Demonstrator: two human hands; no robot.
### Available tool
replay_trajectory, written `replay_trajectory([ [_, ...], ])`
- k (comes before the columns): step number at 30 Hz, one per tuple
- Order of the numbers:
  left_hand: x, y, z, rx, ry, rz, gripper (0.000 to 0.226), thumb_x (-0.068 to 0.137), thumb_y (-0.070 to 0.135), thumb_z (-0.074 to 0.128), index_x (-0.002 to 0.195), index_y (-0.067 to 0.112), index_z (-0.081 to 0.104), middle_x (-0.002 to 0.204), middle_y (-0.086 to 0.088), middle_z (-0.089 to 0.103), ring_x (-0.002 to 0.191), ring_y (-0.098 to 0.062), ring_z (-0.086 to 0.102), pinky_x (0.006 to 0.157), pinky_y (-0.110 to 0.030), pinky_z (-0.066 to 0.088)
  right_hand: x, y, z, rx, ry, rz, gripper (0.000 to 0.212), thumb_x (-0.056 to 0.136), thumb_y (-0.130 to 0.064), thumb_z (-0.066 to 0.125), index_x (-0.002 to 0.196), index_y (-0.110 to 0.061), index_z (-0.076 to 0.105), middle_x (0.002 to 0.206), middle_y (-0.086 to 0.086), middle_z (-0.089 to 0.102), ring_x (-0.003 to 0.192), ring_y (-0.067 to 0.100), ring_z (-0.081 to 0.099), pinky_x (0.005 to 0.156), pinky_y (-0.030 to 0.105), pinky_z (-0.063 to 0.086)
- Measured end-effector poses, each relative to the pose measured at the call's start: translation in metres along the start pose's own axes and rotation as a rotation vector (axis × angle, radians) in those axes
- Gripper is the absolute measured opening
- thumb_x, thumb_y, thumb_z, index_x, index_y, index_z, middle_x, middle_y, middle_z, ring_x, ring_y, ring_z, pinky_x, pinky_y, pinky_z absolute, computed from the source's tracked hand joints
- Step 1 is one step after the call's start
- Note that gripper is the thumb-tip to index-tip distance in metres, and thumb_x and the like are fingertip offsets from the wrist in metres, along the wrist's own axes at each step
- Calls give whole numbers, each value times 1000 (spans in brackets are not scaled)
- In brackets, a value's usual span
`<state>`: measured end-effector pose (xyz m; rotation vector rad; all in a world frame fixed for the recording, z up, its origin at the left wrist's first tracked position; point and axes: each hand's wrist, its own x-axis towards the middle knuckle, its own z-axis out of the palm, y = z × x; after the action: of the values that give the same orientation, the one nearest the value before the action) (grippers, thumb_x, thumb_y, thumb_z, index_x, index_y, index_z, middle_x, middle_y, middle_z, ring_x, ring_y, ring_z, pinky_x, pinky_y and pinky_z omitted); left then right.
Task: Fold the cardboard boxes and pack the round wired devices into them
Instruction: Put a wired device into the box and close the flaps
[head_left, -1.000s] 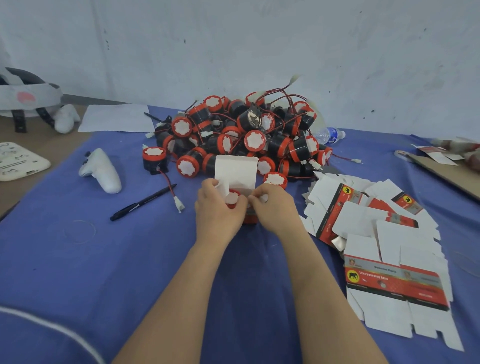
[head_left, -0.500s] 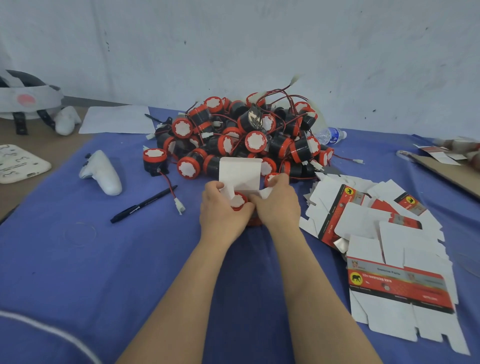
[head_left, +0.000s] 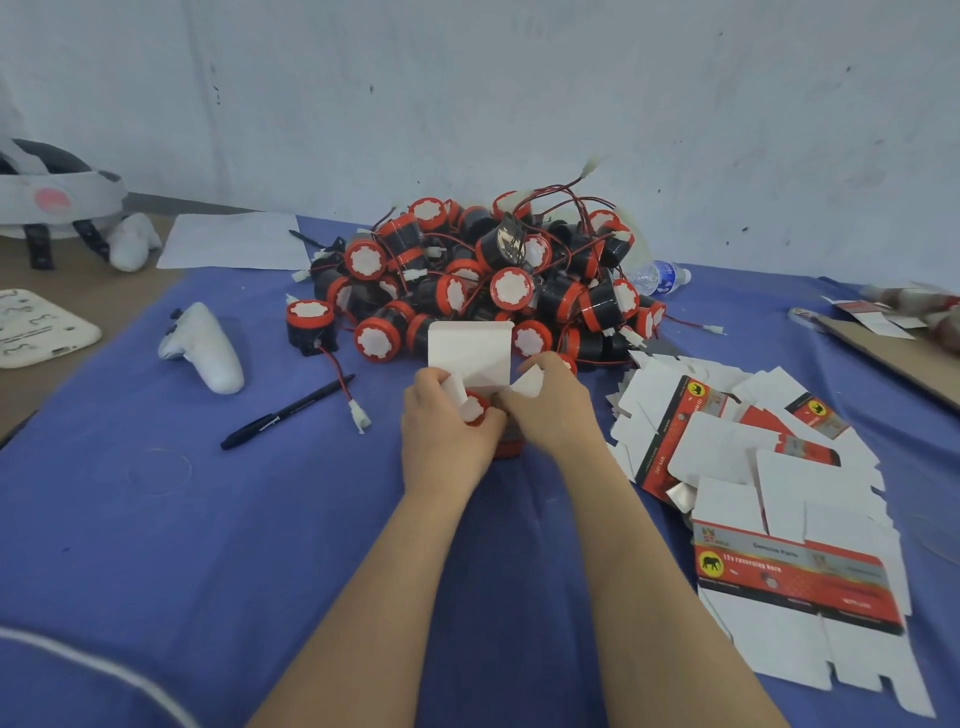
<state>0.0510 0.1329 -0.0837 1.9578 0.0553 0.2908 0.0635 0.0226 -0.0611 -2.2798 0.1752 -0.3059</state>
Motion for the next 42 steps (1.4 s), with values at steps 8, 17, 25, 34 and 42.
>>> replay_trajectory([
  [8,-1,0,4,211,86,34,62,81,41,71,122,13,33,125,-6,35,100,-27,53,63,-32,40,0,15,-4,494,-99,112,37,101,-44,32,123,-37,62,73,-16,51,69,5,50,53,13,44],
  [17,3,-3,3,132,89,5,64,77,41,73,122,17,34,111,5,42,89,-16,47,56,-29,37,-3,20,5,799,-192,235,30,92,-32,61,120,-20,61,108,4,67,88,19,65,76,34,55],
  [25,15,-1,-13,-427,-241,-241,38,88,20,56,124,27,46,123,-1,57,109,-22,57,84,-34,50,-4,21,11,541,-115,176,29,89,-27,65,115,-27,53,111,1,63,99,17,62,90,39,54],
  [34,12,-8,-8,-583,-124,-116,41,95,-3,40,113,34,46,104,10,61,90,-8,58,71,-22,46,-13,19,10,487,-69,-142,21,93,-9,55,106,-25,57,101,-16,58,91,0,56,68,7,44],
  [42,16,-10,-16,-836,-47,-312,32,92,6,48,75,21,71,74,3,71,68,-16,68,65,-33,55,-16,27,-15,401,-465,-127,35,91,-34,61,123,-45,53,118,-24,52,104,4,56,78,19,53],
])
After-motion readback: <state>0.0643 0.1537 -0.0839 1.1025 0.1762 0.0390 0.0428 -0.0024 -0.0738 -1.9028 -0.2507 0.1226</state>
